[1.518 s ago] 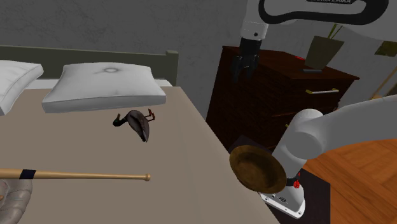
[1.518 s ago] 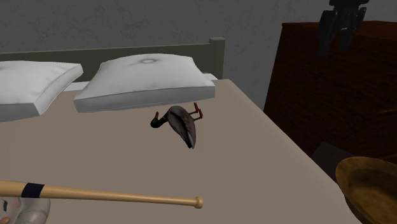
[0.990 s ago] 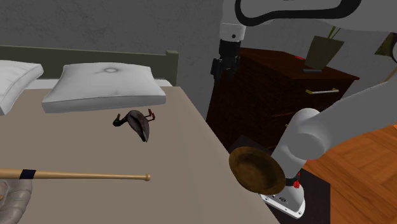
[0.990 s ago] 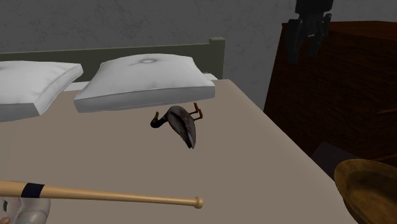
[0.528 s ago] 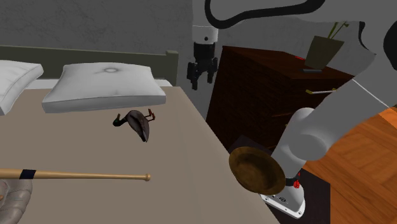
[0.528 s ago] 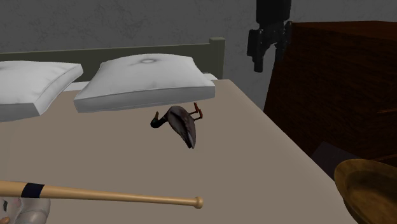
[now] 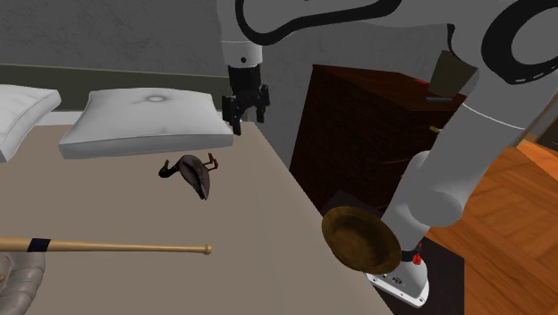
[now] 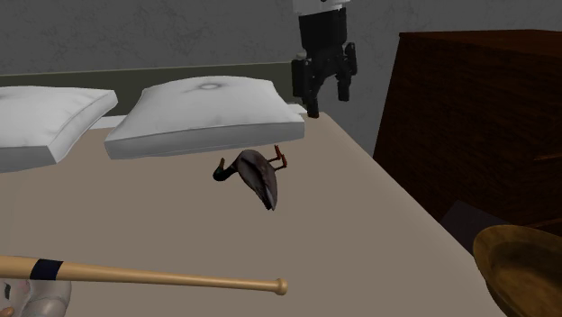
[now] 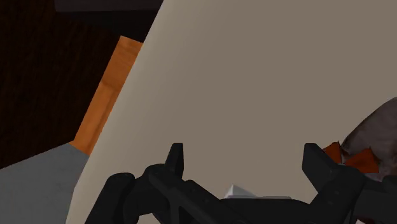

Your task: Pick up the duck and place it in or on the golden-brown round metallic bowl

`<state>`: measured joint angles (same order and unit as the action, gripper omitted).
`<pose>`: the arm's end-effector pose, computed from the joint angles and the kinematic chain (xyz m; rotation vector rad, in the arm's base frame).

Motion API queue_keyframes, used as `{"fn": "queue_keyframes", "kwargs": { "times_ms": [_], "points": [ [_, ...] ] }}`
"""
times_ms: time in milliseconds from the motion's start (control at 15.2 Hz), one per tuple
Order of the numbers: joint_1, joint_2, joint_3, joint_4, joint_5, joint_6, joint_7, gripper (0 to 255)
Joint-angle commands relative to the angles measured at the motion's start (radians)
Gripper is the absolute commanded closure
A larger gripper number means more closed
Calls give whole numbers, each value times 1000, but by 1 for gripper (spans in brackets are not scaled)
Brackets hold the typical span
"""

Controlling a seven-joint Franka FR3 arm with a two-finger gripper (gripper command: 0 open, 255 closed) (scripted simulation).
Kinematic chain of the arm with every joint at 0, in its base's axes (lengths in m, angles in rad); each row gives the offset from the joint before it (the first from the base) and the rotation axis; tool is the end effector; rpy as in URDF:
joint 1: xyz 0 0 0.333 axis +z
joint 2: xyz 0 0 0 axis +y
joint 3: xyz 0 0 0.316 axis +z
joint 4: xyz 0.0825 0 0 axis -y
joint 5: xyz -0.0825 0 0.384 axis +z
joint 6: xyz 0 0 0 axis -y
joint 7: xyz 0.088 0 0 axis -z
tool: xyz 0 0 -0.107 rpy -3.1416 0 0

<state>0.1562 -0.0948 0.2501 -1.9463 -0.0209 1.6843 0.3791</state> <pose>0.4711 0.2043 0.5066 3.0283 0.0428 -0.2133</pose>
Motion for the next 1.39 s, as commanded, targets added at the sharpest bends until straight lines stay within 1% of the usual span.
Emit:
{"fn": "queue_keyframes", "kwargs": {
  "times_ms": [0,330,726,792,1320],
  "points": [
    [18,78,24,62,-16,2,24,0],
    [74,270,69,252,-68,-33,77,0],
    [172,523,99,539,-144,-117,125,0],
    [181,542,100,563,-150,-125,127,0],
    [164,519,97,429,-146,-14,129,0]
  ]
}}
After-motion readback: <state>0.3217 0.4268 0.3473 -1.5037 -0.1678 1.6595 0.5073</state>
